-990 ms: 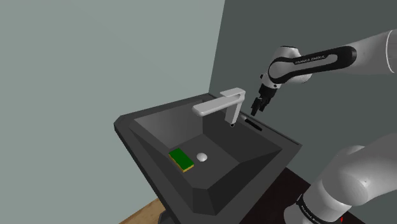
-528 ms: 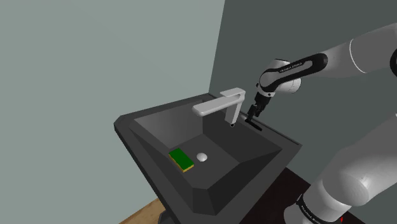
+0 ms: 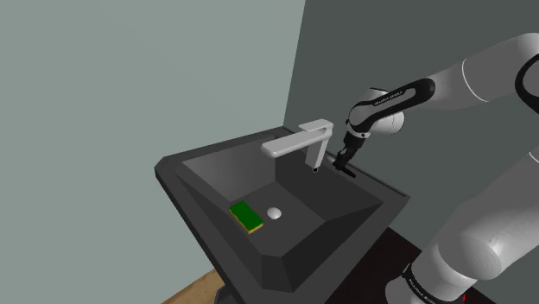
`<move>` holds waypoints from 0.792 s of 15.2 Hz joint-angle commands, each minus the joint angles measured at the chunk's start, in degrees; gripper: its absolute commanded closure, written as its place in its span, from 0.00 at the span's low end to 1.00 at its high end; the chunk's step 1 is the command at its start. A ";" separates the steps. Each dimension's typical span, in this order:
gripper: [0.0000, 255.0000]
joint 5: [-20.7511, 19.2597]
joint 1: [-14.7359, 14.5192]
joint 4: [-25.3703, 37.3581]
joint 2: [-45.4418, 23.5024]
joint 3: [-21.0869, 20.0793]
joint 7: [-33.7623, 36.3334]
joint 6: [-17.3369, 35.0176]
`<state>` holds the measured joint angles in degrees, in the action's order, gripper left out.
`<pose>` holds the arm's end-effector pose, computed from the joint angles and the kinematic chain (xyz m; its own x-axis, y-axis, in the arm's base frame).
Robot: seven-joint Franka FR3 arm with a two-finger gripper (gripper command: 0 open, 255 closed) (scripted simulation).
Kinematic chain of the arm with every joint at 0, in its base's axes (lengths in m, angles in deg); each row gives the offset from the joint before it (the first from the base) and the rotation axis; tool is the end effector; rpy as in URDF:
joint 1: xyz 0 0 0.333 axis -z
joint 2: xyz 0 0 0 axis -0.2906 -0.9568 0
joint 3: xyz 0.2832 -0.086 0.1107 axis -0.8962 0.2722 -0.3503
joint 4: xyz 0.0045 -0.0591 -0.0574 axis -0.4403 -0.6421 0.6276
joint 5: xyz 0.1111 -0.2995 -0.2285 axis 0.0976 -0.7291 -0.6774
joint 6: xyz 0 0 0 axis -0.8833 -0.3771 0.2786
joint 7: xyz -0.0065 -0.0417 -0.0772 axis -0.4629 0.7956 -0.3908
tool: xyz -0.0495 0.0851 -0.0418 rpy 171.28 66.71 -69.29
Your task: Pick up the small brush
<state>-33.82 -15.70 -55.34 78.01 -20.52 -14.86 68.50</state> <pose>0.4270 -0.1773 0.3437 0.9940 0.0734 0.0809 0.0779 -0.9956 -0.0528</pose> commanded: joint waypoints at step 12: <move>1.00 -1.13 0.24 1.26 2.11 -0.35 1.07 -3.20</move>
<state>-34.72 -15.50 -54.56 79.69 -20.78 -14.03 66.18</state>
